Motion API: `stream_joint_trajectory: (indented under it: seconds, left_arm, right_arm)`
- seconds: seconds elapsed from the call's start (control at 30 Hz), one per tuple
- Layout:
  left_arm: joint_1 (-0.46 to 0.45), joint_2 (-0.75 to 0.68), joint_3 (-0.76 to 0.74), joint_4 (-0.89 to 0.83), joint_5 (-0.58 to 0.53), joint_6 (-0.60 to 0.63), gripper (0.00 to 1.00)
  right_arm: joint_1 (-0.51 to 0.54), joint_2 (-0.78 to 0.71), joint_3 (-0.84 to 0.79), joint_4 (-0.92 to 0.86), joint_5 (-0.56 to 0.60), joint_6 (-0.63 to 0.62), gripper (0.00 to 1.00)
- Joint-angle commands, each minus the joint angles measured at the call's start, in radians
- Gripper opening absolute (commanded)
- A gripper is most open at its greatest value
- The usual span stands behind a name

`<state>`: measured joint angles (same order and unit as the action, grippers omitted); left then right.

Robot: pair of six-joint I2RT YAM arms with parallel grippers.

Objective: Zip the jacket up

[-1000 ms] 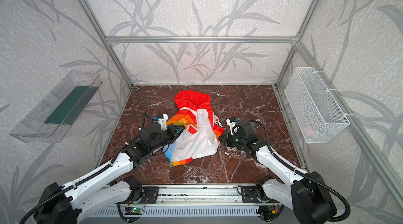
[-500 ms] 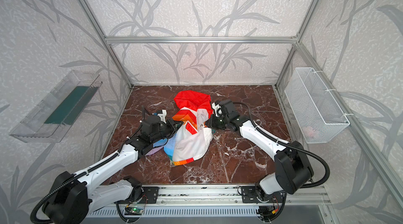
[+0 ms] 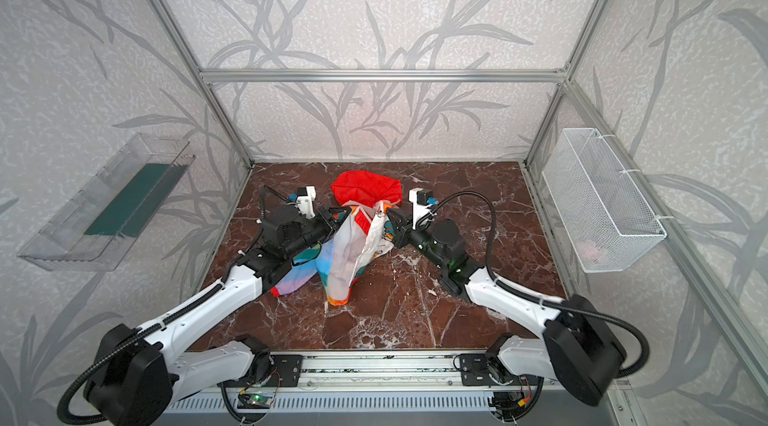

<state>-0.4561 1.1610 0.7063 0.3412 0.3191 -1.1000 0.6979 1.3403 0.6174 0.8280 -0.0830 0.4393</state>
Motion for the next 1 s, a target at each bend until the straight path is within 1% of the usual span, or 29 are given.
stream_joint_trajectory:
  seconds: [0.0, 0.03, 0.13, 0.27, 0.4, 0.47, 0.57, 0.6, 0.63, 0.7, 0.73, 0.8, 0.97]
  left_arm:
    - [0.004, 0.027, -0.02, 0.203, 0.033, 0.045, 0.0]
    - [0.003, 0.033, -0.022, 0.229, 0.025, 0.052, 0.0]
    - [0.004, 0.047, -0.033, 0.316, -0.006, 0.081, 0.0]
    - [0.005, 0.046, -0.065, 0.475, -0.089, 0.124, 0.0]
    - [0.008, 0.098, -0.053, 0.662, -0.056, 0.179, 0.0]
    - [0.009, 0.136, -0.062, 0.814, -0.043, 0.191, 0.0]
    - [0.009, 0.202, -0.093, 1.064, -0.082, 0.192, 0.0]
    - [0.008, 0.209, -0.092, 1.066, -0.101, 0.167, 0.0]
    - [0.009, 0.214, -0.085, 1.072, -0.086, 0.185, 0.0]
    - [0.008, 0.21, -0.066, 1.073, -0.018, 0.257, 0.0]
    - [0.008, 0.205, -0.062, 1.072, -0.001, 0.287, 0.0]
    - [0.007, 0.189, -0.062, 1.073, 0.0, 0.334, 0.0]
    - [-0.001, 0.126, -0.064, 1.072, 0.052, 0.54, 0.0]
  right_arm:
    - [0.002, 0.102, 0.006, 0.509, 0.031, -0.082, 0.0]
    - [0.0, 0.14, 0.021, 0.572, 0.029, -0.087, 0.0]
    - [-0.008, 0.189, 0.087, 0.577, 0.0, -0.066, 0.0]
    - [-0.008, 0.207, 0.137, 0.576, -0.025, -0.053, 0.0]
    - [-0.011, 0.209, 0.15, 0.576, -0.024, -0.021, 0.0]
    - [-0.011, 0.213, 0.157, 0.576, -0.03, 0.001, 0.0]
    - [-0.01, 0.215, 0.156, 0.577, -0.041, 0.04, 0.0]
    - [-0.011, 0.214, 0.156, 0.576, -0.046, 0.048, 0.0]
    - [-0.011, 0.216, 0.156, 0.576, -0.052, 0.061, 0.0]
    - [-0.01, 0.217, 0.157, 0.576, -0.066, 0.082, 0.0]
    - [-0.011, 0.215, 0.157, 0.576, -0.069, 0.093, 0.0]
    - [-0.01, 0.213, 0.156, 0.577, -0.067, 0.115, 0.0]
    - [-0.011, 0.225, 0.18, 0.576, -0.087, 0.189, 0.0]
